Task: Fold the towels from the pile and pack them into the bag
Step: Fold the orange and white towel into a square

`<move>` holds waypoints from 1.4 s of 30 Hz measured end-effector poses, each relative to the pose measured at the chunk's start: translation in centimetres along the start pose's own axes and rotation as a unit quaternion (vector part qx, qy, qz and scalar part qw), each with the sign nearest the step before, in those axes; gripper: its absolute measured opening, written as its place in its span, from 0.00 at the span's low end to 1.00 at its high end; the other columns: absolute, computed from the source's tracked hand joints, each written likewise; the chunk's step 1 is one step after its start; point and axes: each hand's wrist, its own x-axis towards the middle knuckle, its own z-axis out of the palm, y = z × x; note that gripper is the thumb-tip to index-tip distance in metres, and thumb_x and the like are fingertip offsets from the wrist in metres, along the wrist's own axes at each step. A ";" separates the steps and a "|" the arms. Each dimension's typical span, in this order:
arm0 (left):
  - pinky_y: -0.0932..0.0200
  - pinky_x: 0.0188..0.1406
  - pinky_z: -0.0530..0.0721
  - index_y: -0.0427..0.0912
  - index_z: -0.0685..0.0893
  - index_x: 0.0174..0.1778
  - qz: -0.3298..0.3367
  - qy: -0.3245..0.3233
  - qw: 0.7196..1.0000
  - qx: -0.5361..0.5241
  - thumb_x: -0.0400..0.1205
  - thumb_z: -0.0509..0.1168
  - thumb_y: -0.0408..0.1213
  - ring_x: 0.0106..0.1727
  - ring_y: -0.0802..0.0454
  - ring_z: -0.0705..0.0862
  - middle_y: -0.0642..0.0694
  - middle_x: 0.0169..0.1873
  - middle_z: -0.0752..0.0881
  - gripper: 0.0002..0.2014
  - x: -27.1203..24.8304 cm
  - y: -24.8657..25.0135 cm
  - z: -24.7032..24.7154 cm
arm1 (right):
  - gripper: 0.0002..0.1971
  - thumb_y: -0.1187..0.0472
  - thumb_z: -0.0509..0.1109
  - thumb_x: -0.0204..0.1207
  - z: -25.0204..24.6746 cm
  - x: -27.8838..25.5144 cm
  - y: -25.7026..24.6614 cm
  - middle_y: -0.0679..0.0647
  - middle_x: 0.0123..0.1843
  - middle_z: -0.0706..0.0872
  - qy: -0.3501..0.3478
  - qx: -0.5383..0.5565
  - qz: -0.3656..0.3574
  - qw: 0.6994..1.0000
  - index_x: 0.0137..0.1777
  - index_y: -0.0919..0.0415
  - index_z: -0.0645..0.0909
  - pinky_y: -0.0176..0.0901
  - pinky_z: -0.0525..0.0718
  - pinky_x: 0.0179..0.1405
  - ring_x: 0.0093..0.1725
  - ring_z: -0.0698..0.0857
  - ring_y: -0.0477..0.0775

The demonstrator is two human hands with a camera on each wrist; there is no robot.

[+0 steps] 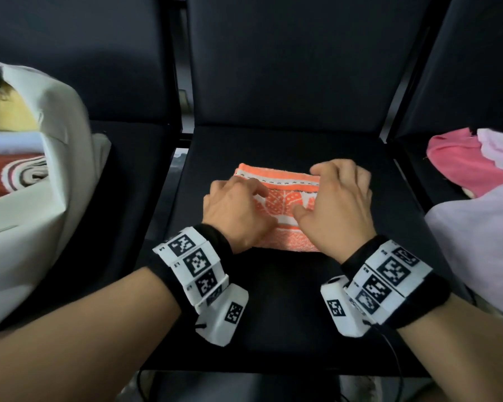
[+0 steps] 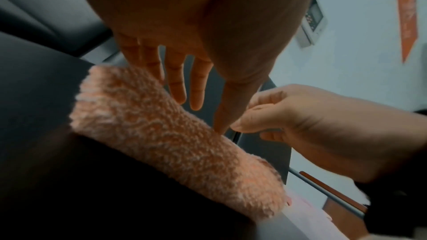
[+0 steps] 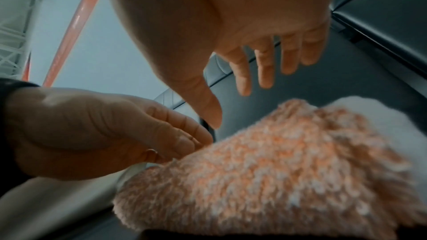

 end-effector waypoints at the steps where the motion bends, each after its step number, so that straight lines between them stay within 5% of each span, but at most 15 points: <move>1: 0.51 0.67 0.66 0.57 0.83 0.67 0.014 -0.004 1.000 0.022 0.75 0.75 0.53 0.74 0.45 0.69 0.52 0.68 0.80 0.23 -0.2 0.3 0.0 | 0.27 0.50 0.76 0.74 -0.3 -0.1 -0.2 0.52 0.71 0.72 -0.011 -0.011 -0.020 1.000 0.71 0.54 0.75 0.55 0.69 0.73 0.75 0.66 0.59; 5: 0.52 0.63 0.70 0.59 0.84 0.63 0.042 -0.062 0.994 0.078 0.72 0.74 0.61 0.67 0.47 0.76 0.53 0.60 0.83 0.24 -0.8 0.8 0.1 | 0.18 0.53 0.73 0.73 -0.7 -0.5 -0.8 0.49 0.62 0.82 -0.119 -0.017 -0.077 0.990 0.63 0.53 0.82 0.53 0.80 0.63 0.64 0.80 0.56; 11: 0.50 0.67 0.80 0.57 0.80 0.70 0.045 -0.121 0.988 0.087 0.69 0.80 0.41 0.67 0.49 0.76 0.51 0.64 0.78 0.32 -0.7 0.2 0.2 | 0.20 0.56 0.75 0.70 -0.4 -1.2 -0.5 0.45 0.59 0.77 -0.227 -0.029 -0.085 0.970 0.63 0.52 0.78 0.47 0.81 0.52 0.59 0.78 0.51; 16: 0.56 0.61 0.83 0.53 0.83 0.68 0.026 -0.103 0.994 0.040 0.72 0.78 0.34 0.63 0.51 0.82 0.51 0.62 0.82 0.28 -0.3 -0.1 0.1 | 0.21 0.66 0.73 0.69 0.3 -0.7 -0.2 0.48 0.58 0.76 -0.217 -0.037 -0.061 0.974 0.62 0.54 0.77 0.48 0.82 0.55 0.61 0.78 0.55; 20: 0.61 0.54 0.77 0.53 0.86 0.66 0.014 -0.089 0.996 0.008 0.79 0.73 0.41 0.61 0.53 0.83 0.54 0.57 0.87 0.18 0.1 -0.3 0.0 | 0.20 0.66 0.71 0.70 0.4 -0.4 -0.2 0.50 0.60 0.79 -0.214 -0.050 -0.056 0.974 0.63 0.55 0.79 0.47 0.82 0.55 0.62 0.80 0.56; 24: 0.61 0.44 0.78 0.55 0.87 0.48 -0.009 -0.103 0.994 -0.033 0.80 0.72 0.45 0.51 0.53 0.85 0.54 0.46 0.88 0.03 0.3 -0.5 -0.3 | 0.23 0.66 0.71 0.73 0.0 -0.3 -0.2 0.51 0.62 0.83 -0.216 -0.056 -0.054 0.973 0.68 0.55 0.78 0.47 0.82 0.55 0.62 0.82 0.57; 26: 0.57 0.40 0.77 0.53 0.84 0.40 -0.004 -0.098 0.994 -0.039 0.81 0.69 0.44 0.48 0.49 0.86 0.51 0.42 0.87 0.05 0.4 -0.5 -0.4 | 0.22 0.65 0.69 0.76 -0.3 -0.2 -0.1 0.53 0.63 0.85 -0.213 -0.048 -0.049 0.975 0.71 0.55 0.77 0.49 0.83 0.56 0.62 0.83 0.60; 29: 0.56 0.44 0.81 0.53 0.87 0.47 0.002 -0.099 0.994 -0.034 0.80 0.72 0.49 0.50 0.49 0.87 0.51 0.43 0.88 0.06 0.1 -0.2 -0.5 | 0.20 0.63 0.66 0.81 -0.6 0.1 0.2 0.58 0.65 0.84 -0.207 -0.035 -0.035 0.977 0.73 0.55 0.76 0.50 0.82 0.55 0.62 0.83 0.64; 33: 0.46 0.66 0.81 0.56 0.83 0.64 0.021 -0.099 0.994 0.035 0.72 0.78 0.42 0.61 0.47 0.82 0.51 0.53 0.86 0.23 0.1 -0.2 -0.5 | 0.19 0.62 0.64 0.82 -0.7 0.7 1.1 0.60 0.64 0.85 -0.192 -0.009 -0.015 0.981 0.73 0.55 0.77 0.52 0.83 0.57 0.61 0.84 0.65; 36: 0.45 0.68 0.78 0.59 0.82 0.58 0.028 -0.061 0.997 0.047 0.74 0.74 0.40 0.63 0.45 0.81 0.52 0.51 0.86 0.17 0.4 -0.5 -0.5 | 0.19 0.60 0.65 0.83 -0.8 1.0 1.6 0.58 0.65 0.85 -0.179 0.016 -0.005 0.984 0.74 0.54 0.77 0.52 0.83 0.59 0.63 0.84 0.64; 42: 0.48 0.59 0.82 0.61 0.79 0.48 0.022 -0.059 0.998 0.017 0.78 0.75 0.52 0.58 0.42 0.84 0.52 0.48 0.87 0.10 0.6 -0.9 -1.2 | 0.23 0.51 0.76 0.78 -1.8 1.3 2.2 0.53 0.67 0.85 -0.183 0.038 -0.002 0.982 0.71 0.53 0.80 0.43 0.77 0.55 0.67 0.82 0.57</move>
